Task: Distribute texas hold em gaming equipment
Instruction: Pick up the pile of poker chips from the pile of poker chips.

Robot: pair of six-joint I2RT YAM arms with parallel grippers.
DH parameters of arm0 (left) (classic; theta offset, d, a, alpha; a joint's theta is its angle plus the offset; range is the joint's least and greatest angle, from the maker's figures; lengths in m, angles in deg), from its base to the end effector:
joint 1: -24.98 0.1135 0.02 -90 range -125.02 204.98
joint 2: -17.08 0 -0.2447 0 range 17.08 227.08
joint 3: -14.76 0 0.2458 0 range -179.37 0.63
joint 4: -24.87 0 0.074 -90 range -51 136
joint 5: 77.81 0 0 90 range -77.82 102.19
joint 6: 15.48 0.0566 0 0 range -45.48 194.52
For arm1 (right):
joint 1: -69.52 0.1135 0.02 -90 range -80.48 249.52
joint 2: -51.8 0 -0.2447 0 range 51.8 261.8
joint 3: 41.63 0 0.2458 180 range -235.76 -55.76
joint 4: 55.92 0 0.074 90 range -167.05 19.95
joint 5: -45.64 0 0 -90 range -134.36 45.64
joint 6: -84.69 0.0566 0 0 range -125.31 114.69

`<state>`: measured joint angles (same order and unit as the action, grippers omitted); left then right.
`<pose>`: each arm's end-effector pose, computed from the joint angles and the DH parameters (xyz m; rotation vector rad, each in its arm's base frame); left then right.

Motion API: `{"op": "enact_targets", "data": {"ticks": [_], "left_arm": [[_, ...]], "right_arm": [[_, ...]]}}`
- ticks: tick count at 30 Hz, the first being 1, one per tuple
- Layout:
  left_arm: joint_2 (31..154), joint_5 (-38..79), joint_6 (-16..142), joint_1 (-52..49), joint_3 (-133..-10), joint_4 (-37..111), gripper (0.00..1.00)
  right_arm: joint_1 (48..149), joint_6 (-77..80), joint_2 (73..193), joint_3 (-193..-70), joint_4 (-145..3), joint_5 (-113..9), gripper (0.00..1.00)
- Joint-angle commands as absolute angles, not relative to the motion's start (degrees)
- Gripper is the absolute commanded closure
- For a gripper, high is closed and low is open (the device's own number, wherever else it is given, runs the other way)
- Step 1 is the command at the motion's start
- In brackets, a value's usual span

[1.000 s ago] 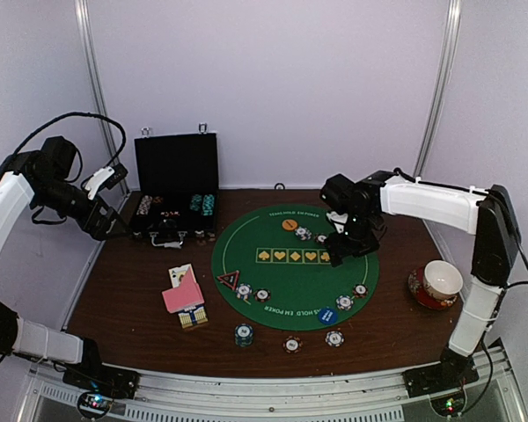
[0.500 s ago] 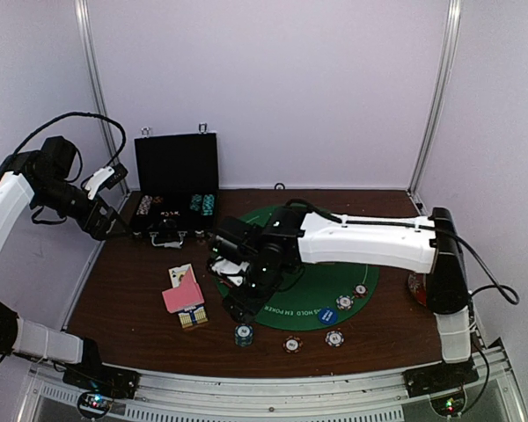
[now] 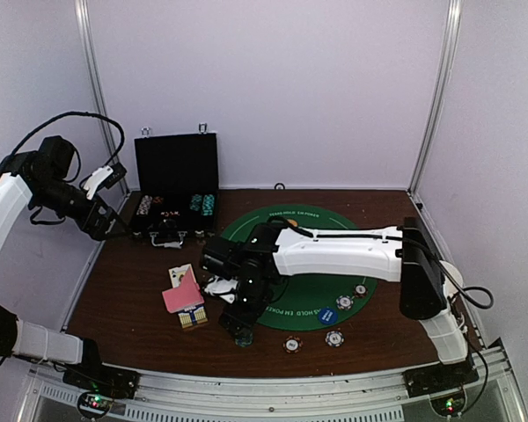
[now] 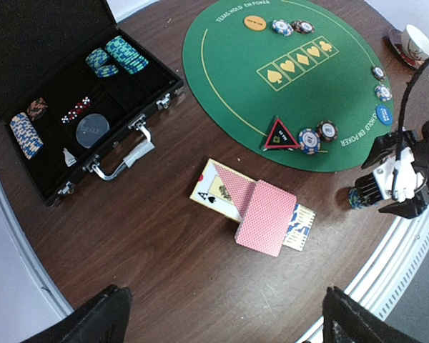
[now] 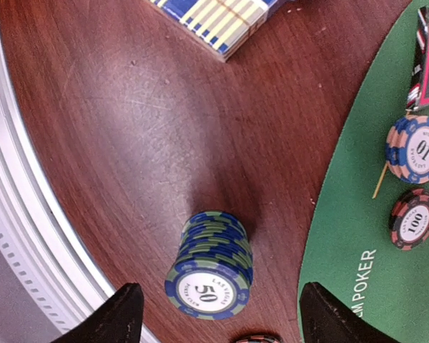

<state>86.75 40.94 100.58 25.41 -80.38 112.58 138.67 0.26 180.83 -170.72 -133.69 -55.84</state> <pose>0.2147 -0.0256 0.3393 0.7145 2.4215 -0.4859 0.1487 0.4222 0.1773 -1.6405 2.5841 0.4445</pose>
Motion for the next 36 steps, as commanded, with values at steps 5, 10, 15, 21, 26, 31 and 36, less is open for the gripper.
{"op": "enact_targets", "data": {"ticks": [5,10,15,21,26,31,36], "left_arm": [[85.7,41.5,100.9,25.8,-80.6,112.4,0.02],[85.6,41.3,100.9,25.7,-80.6,112.5,0.02],[85.4,41.1,101.0,25.7,-80.6,112.6,0.02],[85.5,41.2,101.0,25.7,-80.8,112.7,0.02],[85.4,41.1,101.0,25.8,-80.8,112.6,0.02],[85.3,41.0,101.1,25.8,-80.8,112.8,0.02],[85.4,41.0,101.1,25.7,-80.8,112.8,0.02]], "right_arm": [[139.2,-1.2,183.0,-171.6,-135.1,-57.0,0.24],[139.2,-1.3,183.8,-171.4,-134.8,-57.7,0.31],[139.2,-1.3,183.9,-171.4,-134.6,-57.8,0.40],[139.1,-1.3,184.2,-171.3,-134.5,-57.8,0.41],[139.2,-1.4,184.4,-171.5,-134.5,-58.4,0.43],[139.2,-1.5,184.5,-171.9,-134.7,-58.3,0.50],[139.2,-1.5,183.8,-171.9,-134.8,-57.8,0.60]]}}
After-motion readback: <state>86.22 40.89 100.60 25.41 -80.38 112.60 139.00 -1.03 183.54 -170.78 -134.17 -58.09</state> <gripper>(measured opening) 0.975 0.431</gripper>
